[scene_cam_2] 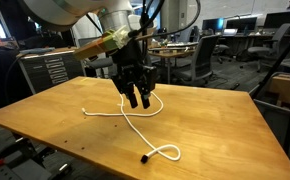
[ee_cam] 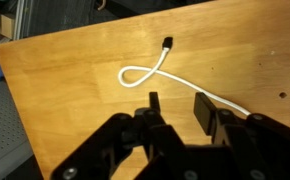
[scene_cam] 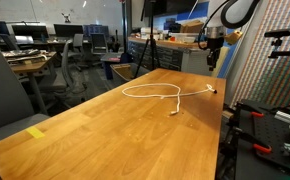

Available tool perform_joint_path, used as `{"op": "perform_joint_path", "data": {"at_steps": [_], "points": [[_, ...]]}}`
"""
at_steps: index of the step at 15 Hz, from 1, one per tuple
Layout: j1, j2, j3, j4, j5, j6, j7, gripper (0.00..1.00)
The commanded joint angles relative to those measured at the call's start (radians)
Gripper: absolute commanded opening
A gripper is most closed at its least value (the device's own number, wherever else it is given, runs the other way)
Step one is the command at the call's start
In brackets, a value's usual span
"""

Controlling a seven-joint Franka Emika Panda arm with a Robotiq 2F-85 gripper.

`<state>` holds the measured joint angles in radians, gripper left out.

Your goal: Tie a knot using the white rope on the table

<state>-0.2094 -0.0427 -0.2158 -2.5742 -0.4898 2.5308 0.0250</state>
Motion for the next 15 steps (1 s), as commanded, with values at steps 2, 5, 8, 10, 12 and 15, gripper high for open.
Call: {"op": "perform_joint_path", "data": {"at_steps": [2,5,8,10,12,15], "points": [[0.054,-0.014,0.062,-0.017,0.068,0.041,-0.058,0.83],[0.117,0.02,0.127,-0.029,0.118,0.048,-0.109,1.0],[0.192,0.087,0.2,-0.04,0.188,0.014,-0.16,1.0],[0.23,0.14,0.247,-0.03,0.335,0.03,-0.176,1.0],[0.239,0.179,0.313,-0.023,0.514,0.052,-0.312,1.0],[0.257,0.175,0.316,-0.033,0.464,0.03,-0.282,1.0]]}}
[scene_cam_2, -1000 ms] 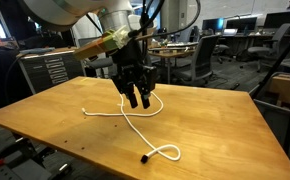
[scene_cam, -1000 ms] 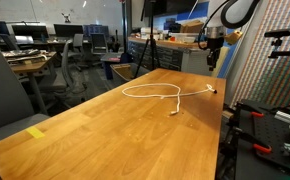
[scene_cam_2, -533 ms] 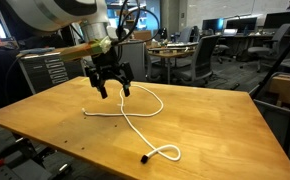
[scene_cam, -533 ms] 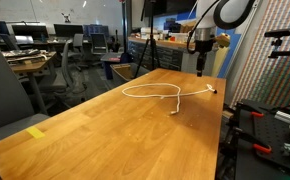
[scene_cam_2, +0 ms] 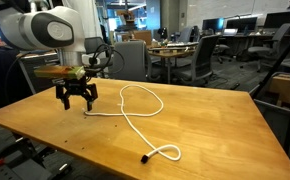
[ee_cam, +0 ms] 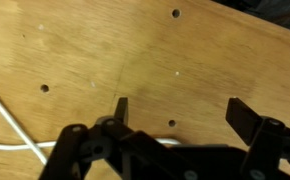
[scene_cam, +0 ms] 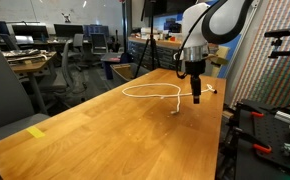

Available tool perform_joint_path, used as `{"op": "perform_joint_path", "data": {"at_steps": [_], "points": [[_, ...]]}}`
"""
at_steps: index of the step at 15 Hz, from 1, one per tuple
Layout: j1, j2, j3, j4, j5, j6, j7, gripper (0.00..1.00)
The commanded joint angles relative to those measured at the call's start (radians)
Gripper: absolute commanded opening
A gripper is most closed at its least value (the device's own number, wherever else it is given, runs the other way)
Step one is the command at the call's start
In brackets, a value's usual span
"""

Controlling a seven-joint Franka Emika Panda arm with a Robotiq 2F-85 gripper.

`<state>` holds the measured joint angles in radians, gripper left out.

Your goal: Tie a knot using the white rope on the table

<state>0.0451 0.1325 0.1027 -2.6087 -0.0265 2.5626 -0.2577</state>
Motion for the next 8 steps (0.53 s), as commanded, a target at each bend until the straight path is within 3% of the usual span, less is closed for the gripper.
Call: {"op": "perform_joint_path", "data": {"at_steps": [1,2,3,4,6,8], "points": [[0.007,0.003,0.005,0.004,0.004,-0.002,-0.01,1.0],[0.014,-0.009,-0.006,-0.01,-0.01,0.048,0.066,1.0],[-0.001,0.006,0.015,-0.002,0.08,0.04,0.009,1.0],[0.001,0.013,0.016,-0.013,0.065,0.098,-0.017,1.0],[0.012,0.032,0.016,-0.043,-0.003,0.216,-0.062,1.0],[0.042,0.053,-0.023,-0.063,-0.165,0.322,0.009,1.0]]}}
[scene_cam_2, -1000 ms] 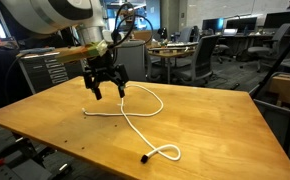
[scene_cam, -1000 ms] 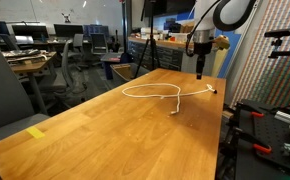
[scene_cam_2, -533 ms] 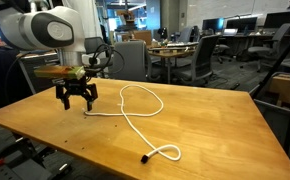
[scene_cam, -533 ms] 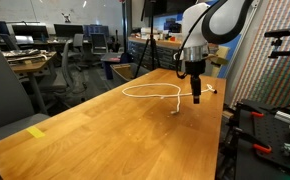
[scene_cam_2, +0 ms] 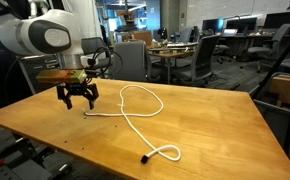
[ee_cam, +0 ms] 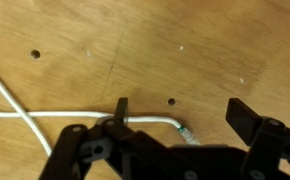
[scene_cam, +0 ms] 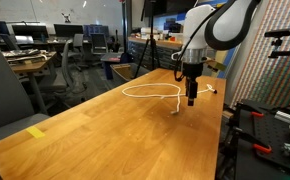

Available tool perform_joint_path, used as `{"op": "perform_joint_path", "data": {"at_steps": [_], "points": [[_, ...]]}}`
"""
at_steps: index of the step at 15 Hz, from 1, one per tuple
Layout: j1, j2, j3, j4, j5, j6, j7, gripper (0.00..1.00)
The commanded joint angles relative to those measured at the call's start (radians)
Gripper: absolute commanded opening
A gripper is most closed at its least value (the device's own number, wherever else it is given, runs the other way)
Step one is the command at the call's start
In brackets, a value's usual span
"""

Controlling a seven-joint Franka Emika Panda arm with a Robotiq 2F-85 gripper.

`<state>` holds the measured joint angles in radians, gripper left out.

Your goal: Tie a knot using the white rope on the table

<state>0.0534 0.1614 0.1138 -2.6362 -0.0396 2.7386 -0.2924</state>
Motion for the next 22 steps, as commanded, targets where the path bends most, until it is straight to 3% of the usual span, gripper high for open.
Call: {"op": "perform_joint_path", "data": {"at_steps": [1,3,7,11,16,17,19,22], "points": [[0.056,0.037,-0.069,-0.038,-0.257,0.194,0.092,1.0],[0.093,0.071,-0.127,-0.033,-0.407,0.267,0.121,1.0],[0.2,0.114,-0.264,0.011,-0.7,0.237,0.178,1.0],[0.249,0.165,-0.282,0.027,-0.804,0.278,0.207,1.0],[0.292,0.235,-0.28,0.084,-0.821,0.32,0.215,0.99],[0.294,0.247,-0.281,0.1,-0.811,0.321,0.212,0.78],[0.294,0.257,-0.284,0.121,-0.803,0.321,0.21,0.7],[0.286,0.267,-0.28,0.143,-0.791,0.324,0.205,0.45]]}}
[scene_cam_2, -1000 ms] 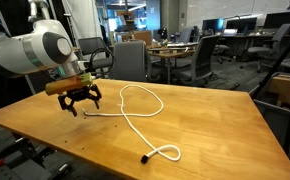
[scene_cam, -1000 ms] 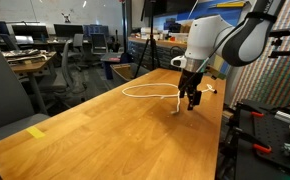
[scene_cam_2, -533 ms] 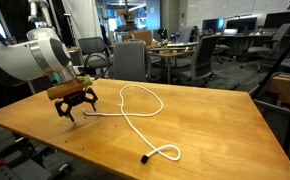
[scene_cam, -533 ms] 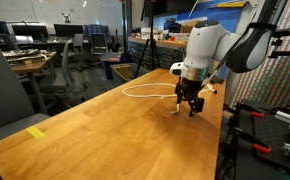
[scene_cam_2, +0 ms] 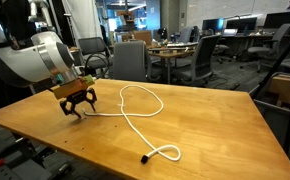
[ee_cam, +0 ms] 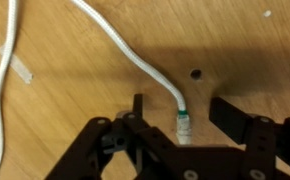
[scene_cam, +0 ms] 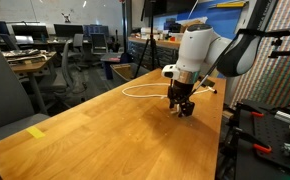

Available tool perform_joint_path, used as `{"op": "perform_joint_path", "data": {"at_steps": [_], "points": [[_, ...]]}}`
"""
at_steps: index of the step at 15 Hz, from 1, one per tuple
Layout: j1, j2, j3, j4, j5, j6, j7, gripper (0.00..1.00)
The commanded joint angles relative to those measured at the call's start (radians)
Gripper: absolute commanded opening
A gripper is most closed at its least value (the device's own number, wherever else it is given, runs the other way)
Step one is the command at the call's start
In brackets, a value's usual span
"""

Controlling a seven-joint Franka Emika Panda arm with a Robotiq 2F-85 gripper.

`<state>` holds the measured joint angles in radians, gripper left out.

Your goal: Tie a knot using the white rope on the table

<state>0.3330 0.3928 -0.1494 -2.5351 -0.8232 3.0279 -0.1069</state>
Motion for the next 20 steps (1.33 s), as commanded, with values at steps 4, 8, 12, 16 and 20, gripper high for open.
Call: {"op": "perform_joint_path", "data": {"at_steps": [4,8,12,16,20], "points": [[-0.132,0.035,0.144,0.039,0.163,-0.043,-0.054,0.15],[-0.266,-0.037,0.341,0.07,0.493,-0.273,-0.209,0.03],[-0.168,-0.199,0.324,0.096,0.455,-0.349,-0.134,0.05],[-0.147,-0.277,0.249,0.199,0.305,-0.383,-0.056,0.05],[-0.23,-0.186,0.172,0.308,0.25,-0.452,-0.094,0.06]]}}
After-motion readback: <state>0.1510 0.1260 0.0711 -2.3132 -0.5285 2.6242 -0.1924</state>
